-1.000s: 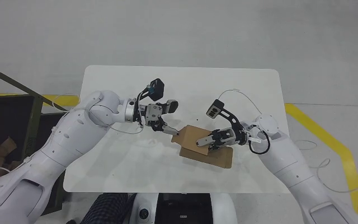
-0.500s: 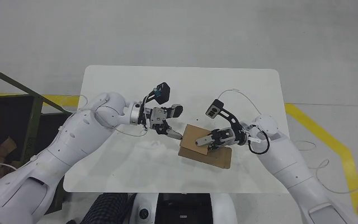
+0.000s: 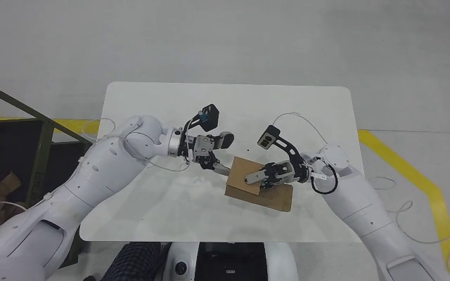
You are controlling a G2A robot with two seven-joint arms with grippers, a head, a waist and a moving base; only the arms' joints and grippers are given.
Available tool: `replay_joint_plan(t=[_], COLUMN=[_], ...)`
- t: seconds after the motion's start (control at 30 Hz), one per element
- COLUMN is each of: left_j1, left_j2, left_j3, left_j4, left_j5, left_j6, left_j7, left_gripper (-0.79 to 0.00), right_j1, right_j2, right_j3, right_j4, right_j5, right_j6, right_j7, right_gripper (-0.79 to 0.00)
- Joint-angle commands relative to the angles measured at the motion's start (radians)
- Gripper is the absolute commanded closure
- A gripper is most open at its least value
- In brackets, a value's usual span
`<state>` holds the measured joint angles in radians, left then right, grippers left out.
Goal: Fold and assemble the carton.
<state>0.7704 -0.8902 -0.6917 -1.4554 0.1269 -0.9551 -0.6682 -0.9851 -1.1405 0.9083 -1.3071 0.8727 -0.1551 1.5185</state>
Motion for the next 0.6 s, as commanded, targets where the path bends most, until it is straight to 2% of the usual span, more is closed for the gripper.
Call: replay_joint_plan(t=[0.0, 0.57], left_j1=[-0.002, -0.017], left_j2=[-0.003, -0.028], left_j3=[0.002, 0.012], left_j4=[0.0, 0.013], left_j5=[-0.002, -0.019], left_j6=[0.0, 0.003], left_j7=[-0.003, -0.005], left_gripper=[-0.785, -0.785], right_j1=[-0.001, -0.01], right_j2=[-0.001, -0.008], right_j3=[0.001, 0.009], right_j4=[-0.001, 0.009], right_j5=[-0.002, 0.0], right_j6=[0.002, 0.0], right_j7=[0.001, 0.017], right_gripper=[0.0, 0.0])
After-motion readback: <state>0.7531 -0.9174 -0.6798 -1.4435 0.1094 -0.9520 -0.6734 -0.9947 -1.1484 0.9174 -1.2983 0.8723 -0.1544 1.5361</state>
